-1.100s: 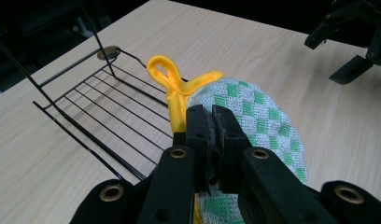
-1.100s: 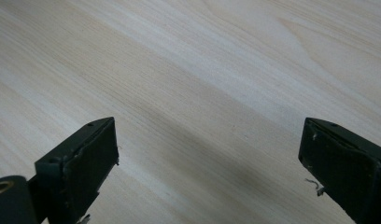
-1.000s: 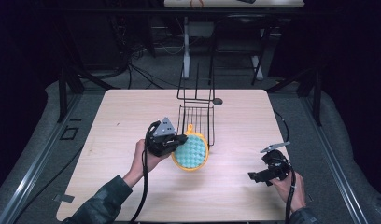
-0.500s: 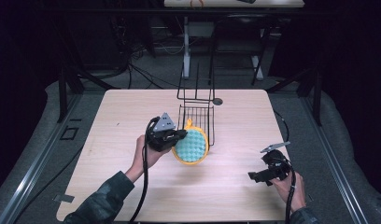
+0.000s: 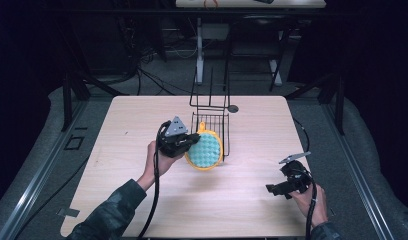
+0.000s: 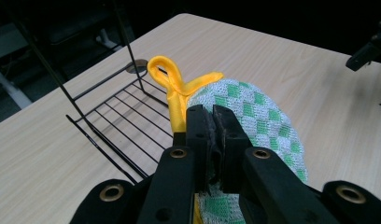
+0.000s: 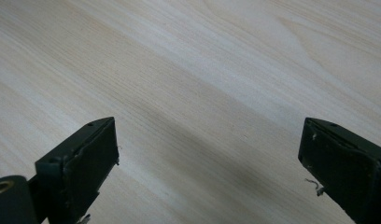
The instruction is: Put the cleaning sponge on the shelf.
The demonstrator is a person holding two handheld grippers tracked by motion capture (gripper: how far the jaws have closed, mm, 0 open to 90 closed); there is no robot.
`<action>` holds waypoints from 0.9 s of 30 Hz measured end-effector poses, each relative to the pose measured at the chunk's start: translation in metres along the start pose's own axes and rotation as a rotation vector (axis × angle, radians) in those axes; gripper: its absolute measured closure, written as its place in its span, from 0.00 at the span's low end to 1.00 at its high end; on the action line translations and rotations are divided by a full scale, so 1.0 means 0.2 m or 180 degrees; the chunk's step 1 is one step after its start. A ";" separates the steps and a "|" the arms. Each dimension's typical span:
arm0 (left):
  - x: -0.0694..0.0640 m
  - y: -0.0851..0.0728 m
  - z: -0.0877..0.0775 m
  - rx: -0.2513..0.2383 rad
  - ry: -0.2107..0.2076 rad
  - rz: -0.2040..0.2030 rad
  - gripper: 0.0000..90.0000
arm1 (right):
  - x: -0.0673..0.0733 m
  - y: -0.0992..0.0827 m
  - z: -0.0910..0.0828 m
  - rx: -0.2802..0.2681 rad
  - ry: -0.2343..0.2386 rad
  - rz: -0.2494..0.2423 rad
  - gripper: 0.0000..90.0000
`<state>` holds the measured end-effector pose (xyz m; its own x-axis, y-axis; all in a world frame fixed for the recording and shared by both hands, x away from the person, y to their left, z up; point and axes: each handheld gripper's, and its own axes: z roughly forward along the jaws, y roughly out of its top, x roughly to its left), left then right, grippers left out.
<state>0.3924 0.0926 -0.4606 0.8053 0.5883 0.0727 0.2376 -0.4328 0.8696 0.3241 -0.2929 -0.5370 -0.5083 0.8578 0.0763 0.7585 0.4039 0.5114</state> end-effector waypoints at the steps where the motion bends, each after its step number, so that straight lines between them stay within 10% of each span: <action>1: 0.00 0.00 0.00 -0.0025 0.0012 -0.0015 0.96 | 0.00 0.00 0.00 0.0003 -0.0002 0.0003 0.05; 27: 0.08 0.00 0.10 -0.0145 0.0180 -0.0117 0.96 | 0.00 0.00 0.00 0.0034 -0.0010 -0.0003 0.05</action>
<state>0.4169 0.0886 -0.4699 0.7642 0.6415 0.0667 0.2406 -0.3794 0.8934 0.3242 -0.2936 -0.5368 -0.5077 0.8584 0.0732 0.7623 0.4080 0.5024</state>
